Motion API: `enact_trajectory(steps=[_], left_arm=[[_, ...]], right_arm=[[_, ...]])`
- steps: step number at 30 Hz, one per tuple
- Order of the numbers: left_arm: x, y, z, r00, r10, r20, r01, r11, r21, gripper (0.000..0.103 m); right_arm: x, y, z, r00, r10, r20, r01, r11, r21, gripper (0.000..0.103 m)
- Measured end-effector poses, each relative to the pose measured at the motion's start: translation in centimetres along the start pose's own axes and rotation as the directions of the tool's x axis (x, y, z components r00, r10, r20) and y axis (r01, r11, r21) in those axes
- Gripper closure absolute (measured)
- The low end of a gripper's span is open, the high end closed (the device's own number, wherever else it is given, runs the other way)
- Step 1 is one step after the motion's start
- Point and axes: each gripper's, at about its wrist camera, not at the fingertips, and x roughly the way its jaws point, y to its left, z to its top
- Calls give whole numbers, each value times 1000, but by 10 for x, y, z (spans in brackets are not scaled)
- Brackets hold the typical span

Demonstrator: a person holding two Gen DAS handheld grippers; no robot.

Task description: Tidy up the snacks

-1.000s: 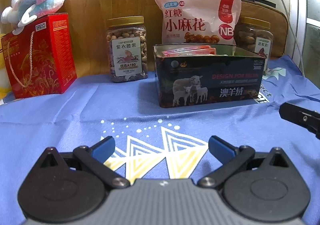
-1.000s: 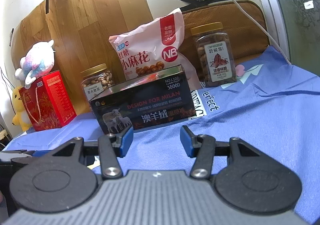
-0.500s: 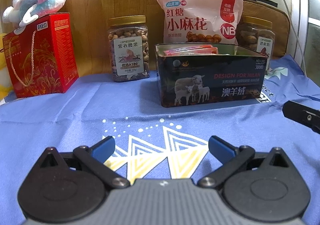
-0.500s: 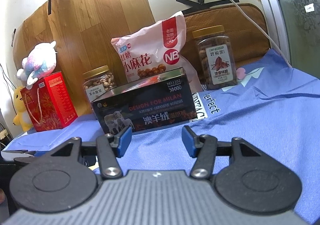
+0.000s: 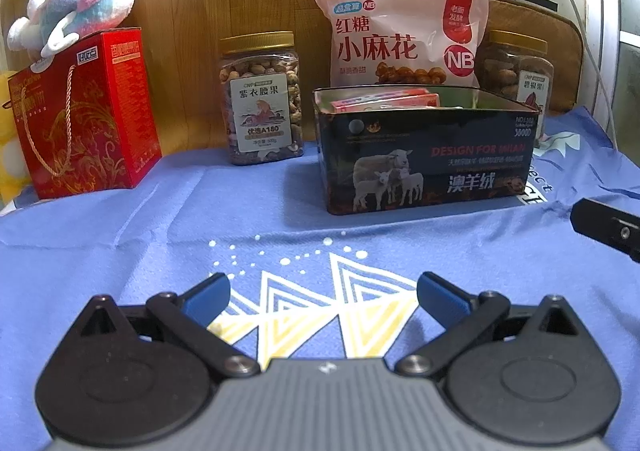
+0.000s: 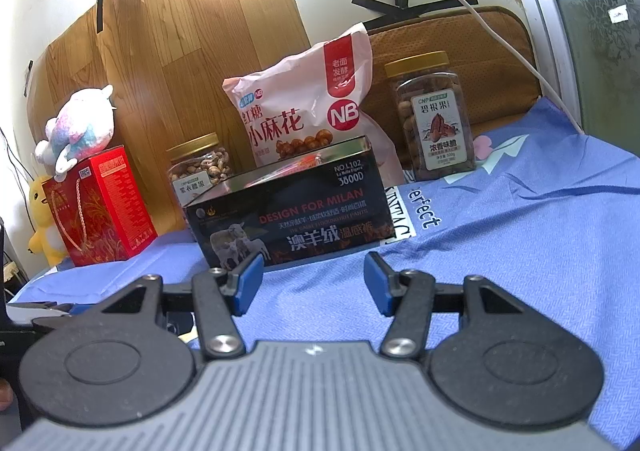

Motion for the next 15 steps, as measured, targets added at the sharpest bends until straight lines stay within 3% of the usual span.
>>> enact_trajectory(steps=[15], left_arm=[[0,-7,0,998,55,8,-55,998,37,0]], right_arm=[[-3,0,0,1000,21,11,-21,999,26,44]])
